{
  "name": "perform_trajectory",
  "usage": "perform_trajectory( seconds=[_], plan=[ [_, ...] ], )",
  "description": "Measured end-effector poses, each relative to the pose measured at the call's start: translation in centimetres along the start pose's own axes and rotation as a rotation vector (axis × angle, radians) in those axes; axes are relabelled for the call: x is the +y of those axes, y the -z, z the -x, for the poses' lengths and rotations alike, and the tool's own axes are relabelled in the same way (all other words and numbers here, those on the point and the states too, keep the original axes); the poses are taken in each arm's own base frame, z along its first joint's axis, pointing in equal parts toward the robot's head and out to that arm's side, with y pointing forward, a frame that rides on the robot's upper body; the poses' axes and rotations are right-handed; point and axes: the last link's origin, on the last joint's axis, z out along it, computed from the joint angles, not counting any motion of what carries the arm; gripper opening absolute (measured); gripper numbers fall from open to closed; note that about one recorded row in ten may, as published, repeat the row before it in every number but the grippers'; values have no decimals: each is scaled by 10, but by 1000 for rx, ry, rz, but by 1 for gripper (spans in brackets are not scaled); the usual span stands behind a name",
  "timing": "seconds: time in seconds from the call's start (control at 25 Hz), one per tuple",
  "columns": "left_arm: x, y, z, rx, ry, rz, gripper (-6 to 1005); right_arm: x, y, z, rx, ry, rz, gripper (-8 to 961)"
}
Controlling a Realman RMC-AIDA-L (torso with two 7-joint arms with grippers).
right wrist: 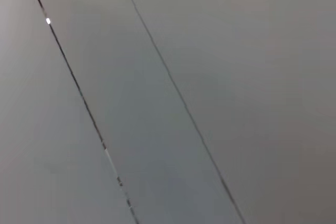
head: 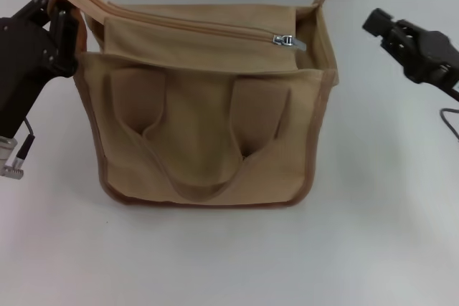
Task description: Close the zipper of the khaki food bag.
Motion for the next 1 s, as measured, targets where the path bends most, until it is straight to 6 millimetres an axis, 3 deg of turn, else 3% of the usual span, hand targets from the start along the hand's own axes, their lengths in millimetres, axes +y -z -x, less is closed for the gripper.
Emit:
perform_trajectory(
  seconds=[0.12,0.28,0.48,0.68,0.72,0.88,1.0],
  plan=[
    [2,0,4,-23,-2,8,26,0,4,-2,-12,9,-18,17],
    [7,8,10,-76,-42,35,52,0,4,-7,-6,10,-22,157],
    [9,34,13,-172,-49,70,86,1,0,-9,1,19,-11,382],
    [6,64,3,-234,-21,80,144,2,-7,-9,3,27,3,604],
    [3,79,-6,-215,-42,40,175,2,-9,-9,3,29,7,604],
    [-5,97,-22,-166,-65,-46,301,2,-11,-8,3,30,12,604],
    [-14,115,-43,-112,-18,-110,459,3,-11,-9,0,34,15,603]
  ],
)
